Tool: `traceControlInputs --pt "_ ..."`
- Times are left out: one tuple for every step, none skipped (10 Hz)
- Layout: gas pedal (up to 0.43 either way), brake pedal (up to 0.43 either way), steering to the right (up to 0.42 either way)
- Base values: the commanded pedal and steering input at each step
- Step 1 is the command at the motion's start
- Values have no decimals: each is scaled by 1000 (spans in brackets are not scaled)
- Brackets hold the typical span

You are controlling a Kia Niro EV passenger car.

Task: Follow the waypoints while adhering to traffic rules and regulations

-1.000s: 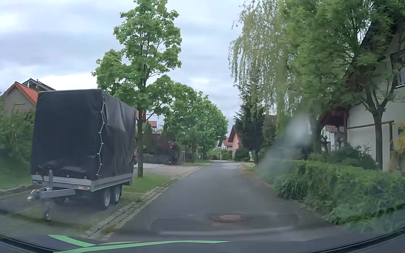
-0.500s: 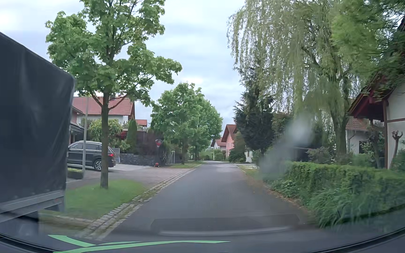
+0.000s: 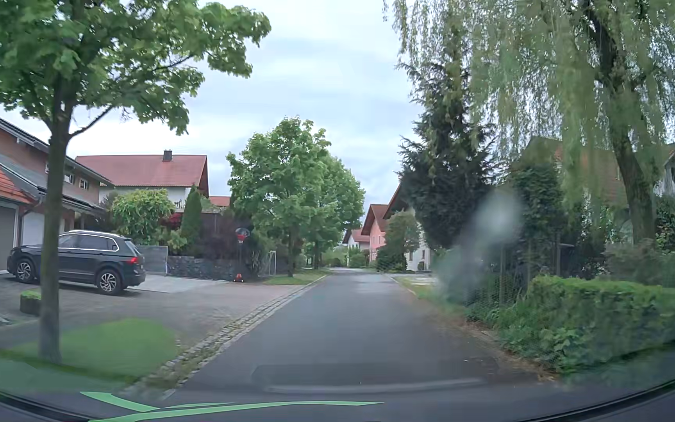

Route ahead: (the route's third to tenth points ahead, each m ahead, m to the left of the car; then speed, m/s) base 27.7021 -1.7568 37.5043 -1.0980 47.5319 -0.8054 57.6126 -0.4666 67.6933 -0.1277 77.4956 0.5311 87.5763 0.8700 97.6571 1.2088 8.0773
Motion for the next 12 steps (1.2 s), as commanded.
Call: traceControlInputs --pt "150 0 21" --pt "150 0 20" --pt "150 0 20" --pt "150 0 20" --pt "150 0 19" --pt "150 0 19" --pt "150 0 19" --pt "150 0 18" --pt "150 0 18" --pt "150 0 17" --pt "157 0 15" --pt "157 0 15"
